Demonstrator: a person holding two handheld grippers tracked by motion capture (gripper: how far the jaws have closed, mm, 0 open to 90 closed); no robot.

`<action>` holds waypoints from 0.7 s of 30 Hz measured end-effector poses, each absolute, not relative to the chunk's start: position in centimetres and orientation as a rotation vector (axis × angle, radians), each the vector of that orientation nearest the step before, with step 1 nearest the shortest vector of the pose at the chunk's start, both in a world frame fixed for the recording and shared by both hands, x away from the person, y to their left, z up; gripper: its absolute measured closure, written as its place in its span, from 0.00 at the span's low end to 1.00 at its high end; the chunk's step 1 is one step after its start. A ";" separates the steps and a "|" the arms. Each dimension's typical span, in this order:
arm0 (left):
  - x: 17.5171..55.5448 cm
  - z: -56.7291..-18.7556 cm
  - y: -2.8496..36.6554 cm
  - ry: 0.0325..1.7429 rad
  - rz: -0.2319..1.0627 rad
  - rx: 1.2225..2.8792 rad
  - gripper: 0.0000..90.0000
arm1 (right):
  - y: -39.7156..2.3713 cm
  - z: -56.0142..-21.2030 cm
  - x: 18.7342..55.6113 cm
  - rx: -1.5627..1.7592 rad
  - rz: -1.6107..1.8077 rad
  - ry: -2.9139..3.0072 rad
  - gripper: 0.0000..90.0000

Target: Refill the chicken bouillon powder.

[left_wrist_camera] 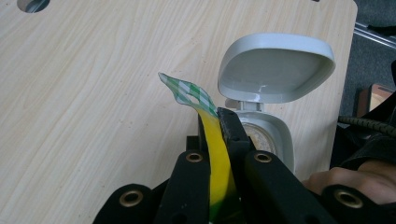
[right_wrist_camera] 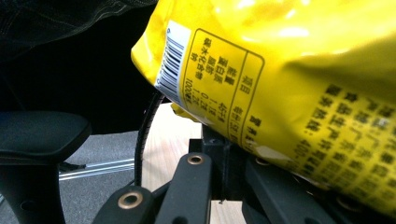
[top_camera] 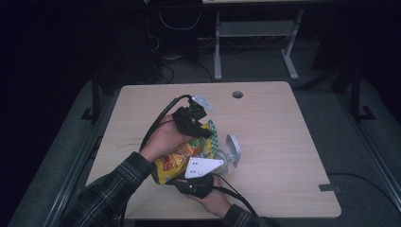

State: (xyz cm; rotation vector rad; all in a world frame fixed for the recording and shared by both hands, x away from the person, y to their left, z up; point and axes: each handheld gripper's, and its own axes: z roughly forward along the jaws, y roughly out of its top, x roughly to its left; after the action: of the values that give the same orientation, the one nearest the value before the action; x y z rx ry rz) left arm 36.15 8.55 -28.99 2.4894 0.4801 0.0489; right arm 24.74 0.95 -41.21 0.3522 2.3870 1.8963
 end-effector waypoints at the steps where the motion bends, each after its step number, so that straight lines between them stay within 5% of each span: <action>1: 36.2 -29.0 8.6 0.481 0.048 2.488 1.00 | 1.0 -41.2 24.7 0.352 1.897 2.387 1.00; 21: 36.2 -29.0 8.4 0.480 0.047 2.495 1.00 | 0.9 -41.2 24.7 0.350 1.901 2.384 1.00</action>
State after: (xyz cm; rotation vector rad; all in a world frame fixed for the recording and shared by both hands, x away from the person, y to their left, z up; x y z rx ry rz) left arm 36.17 8.45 -28.95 2.4954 0.4797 0.0467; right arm 24.73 0.93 -41.17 0.3503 2.3844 1.9005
